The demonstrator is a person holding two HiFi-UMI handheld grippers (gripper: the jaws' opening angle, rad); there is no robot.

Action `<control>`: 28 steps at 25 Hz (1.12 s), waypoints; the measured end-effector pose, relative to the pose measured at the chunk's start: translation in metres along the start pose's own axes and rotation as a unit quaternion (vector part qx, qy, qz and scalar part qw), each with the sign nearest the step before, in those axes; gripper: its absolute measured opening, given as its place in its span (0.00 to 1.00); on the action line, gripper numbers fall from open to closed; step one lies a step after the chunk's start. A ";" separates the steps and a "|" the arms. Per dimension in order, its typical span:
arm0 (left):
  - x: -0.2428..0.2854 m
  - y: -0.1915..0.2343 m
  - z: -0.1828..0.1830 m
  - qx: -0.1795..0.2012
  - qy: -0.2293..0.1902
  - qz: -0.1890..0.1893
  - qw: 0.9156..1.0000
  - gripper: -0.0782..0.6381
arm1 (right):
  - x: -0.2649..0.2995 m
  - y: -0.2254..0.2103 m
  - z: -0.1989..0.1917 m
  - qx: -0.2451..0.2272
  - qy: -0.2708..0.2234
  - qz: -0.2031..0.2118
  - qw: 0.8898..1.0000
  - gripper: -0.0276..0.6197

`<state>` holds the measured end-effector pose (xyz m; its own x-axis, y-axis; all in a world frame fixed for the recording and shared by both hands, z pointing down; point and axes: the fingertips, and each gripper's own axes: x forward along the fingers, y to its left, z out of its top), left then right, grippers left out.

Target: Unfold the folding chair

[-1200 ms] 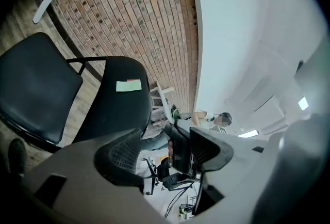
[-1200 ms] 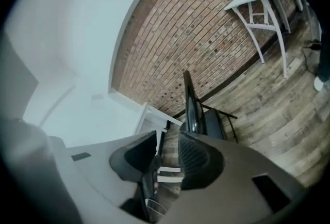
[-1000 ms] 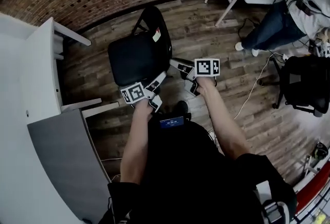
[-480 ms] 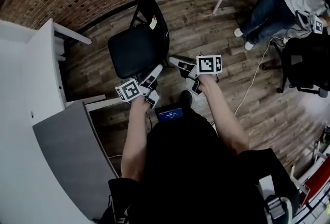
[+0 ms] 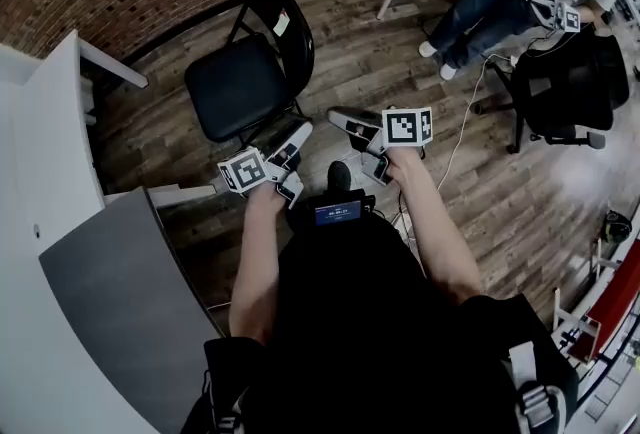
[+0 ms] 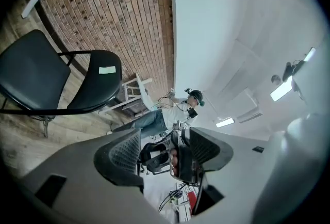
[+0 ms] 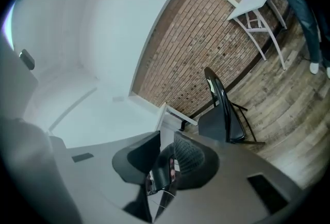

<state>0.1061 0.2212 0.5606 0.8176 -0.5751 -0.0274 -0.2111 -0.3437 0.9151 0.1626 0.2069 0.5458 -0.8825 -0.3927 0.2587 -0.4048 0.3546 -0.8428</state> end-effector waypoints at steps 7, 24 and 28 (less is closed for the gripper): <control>0.003 -0.016 -0.020 -0.012 0.021 -0.024 0.999 0.56 | -0.017 0.008 -0.015 -0.004 -0.004 -0.018 1.000 0.17; 0.001 -0.044 -0.003 0.047 0.008 0.010 0.999 0.56 | -0.011 0.031 -0.003 -0.022 0.021 0.072 0.997 0.14; 0.001 -0.045 -0.002 0.051 0.008 0.021 0.998 0.56 | -0.013 0.032 -0.004 -0.019 0.023 0.082 0.996 0.13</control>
<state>0.1175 0.2380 0.5199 0.8152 -0.5789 0.0171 -0.2979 -0.3938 0.8696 0.1602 0.2264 0.5176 -0.9474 -0.2874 0.1407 -0.2619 0.4437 -0.8571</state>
